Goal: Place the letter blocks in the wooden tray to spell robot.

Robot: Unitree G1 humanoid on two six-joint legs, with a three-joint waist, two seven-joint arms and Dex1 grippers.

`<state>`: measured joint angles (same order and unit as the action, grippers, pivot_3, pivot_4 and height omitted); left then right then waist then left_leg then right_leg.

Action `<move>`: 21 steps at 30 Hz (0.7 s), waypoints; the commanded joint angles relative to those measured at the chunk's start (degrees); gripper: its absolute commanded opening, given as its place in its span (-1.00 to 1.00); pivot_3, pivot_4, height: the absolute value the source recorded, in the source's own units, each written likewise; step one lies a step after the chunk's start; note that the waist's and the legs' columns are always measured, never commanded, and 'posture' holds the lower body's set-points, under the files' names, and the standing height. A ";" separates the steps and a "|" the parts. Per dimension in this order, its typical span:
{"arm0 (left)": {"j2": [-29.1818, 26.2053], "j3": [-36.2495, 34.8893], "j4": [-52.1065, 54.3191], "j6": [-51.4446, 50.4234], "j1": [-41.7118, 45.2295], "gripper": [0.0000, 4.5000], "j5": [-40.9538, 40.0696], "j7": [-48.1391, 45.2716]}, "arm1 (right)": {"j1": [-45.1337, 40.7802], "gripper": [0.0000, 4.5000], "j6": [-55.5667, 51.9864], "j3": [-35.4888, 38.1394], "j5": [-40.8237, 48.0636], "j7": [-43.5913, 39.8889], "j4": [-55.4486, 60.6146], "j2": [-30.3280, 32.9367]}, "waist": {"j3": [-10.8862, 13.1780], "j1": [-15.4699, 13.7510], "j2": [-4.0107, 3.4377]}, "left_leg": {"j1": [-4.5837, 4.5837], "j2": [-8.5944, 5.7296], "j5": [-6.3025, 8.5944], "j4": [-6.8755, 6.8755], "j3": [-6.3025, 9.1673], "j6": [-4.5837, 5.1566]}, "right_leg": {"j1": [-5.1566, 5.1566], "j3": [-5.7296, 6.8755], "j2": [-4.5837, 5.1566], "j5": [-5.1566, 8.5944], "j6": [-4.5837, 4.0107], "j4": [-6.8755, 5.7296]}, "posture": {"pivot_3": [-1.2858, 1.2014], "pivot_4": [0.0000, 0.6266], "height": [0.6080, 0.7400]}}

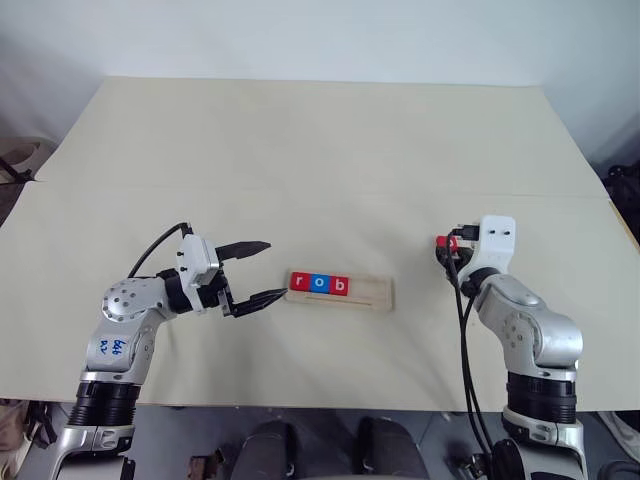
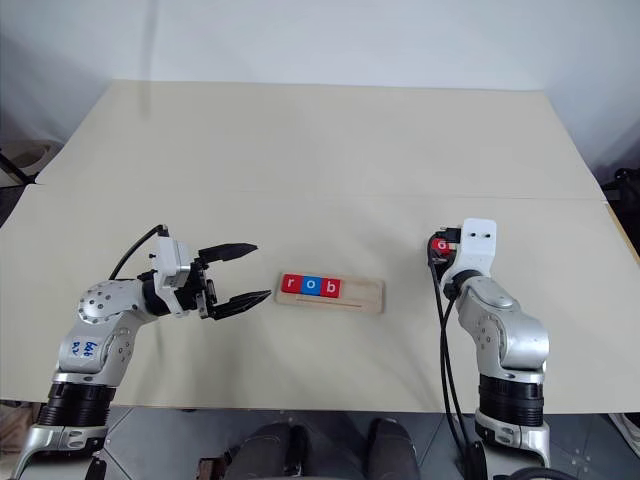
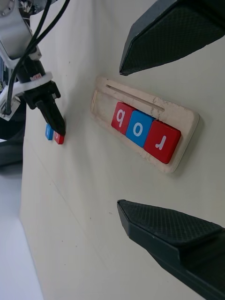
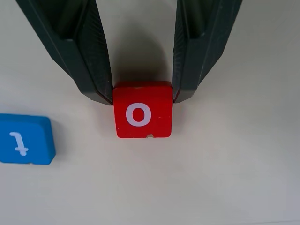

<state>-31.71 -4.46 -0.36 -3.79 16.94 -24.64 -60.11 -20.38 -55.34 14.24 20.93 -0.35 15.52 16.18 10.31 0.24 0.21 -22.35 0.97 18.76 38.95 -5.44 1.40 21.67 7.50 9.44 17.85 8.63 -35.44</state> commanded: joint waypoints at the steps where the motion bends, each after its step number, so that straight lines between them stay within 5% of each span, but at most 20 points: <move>1: -0.32 -0.11 1.49 0.18 0.13 1.00 -0.79 -0.80 | 2.47 -0.35 -6.66 2.75 3.36 -0.35 11.10 0.82 | 0.00 -0.01 0.00 | 0.00 0.01 0.00 0.00 0.00 0.00 | 0.00 0.00 0.00 0.00 0.00 0.00 | 0.03 -0.52 1.00; 6: 0.03 0.89 -0.89 0.33 1.77 1.00 -0.56 -2.59 | 13.25 -0.35 -19.27 6.44 6.94 1.48 29.74 -2.82 | 0.00 -0.32 0.00 | -0.05 0.01 0.01 -0.03 0.08 0.00 | 0.00 0.03 0.01 0.00 0.00 0.03 | 0.03 -0.52 1.00; 12: 0.22 1.35 -3.88 1.15 3.99 1.00 -0.10 -4.04 | 17.39 -0.35 -23.33 8.17 5.61 2.59 34.06 -7.05 | -0.01 0.03 -0.01 | 0.01 -0.01 0.01 -0.05 0.01 0.01 | 0.03 -0.03 -0.01 0.01 -0.02 0.00 | 0.03 -0.52 1.00; 17: 0.41 1.50 -5.13 1.98 5.18 1.00 0.19 -4.53 | 15.02 0.40 -21.58 8.20 6.14 -1.23 31.46 -3.56 | 0.00 0.00 -0.01 | -0.01 -0.04 0.01 -0.06 -0.02 0.01 | 0.07 -0.06 -0.01 0.01 -0.02 0.01 | 0.03 -0.52 1.00; 21: 0.07 0.90 -5.26 2.65 4.67 1.00 0.27 -4.36 | 14.70 0.99 -19.06 9.91 10.10 -14.84 25.65 10.65 | 0.00 -0.24 0.00 | -0.02 -0.06 0.05 -0.06 0.00 0.08 | 0.03 -0.05 0.02 0.01 -0.01 0.08 | 0.03 -0.52 1.00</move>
<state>-31.41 -2.76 -5.69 -2.32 21.68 -24.37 -64.40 -5.74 -76.56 22.16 29.29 -10.15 42.13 23.85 10.31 0.00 0.21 -22.38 0.90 18.83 38.92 -5.43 1.52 21.68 7.46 9.45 17.85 8.62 -35.35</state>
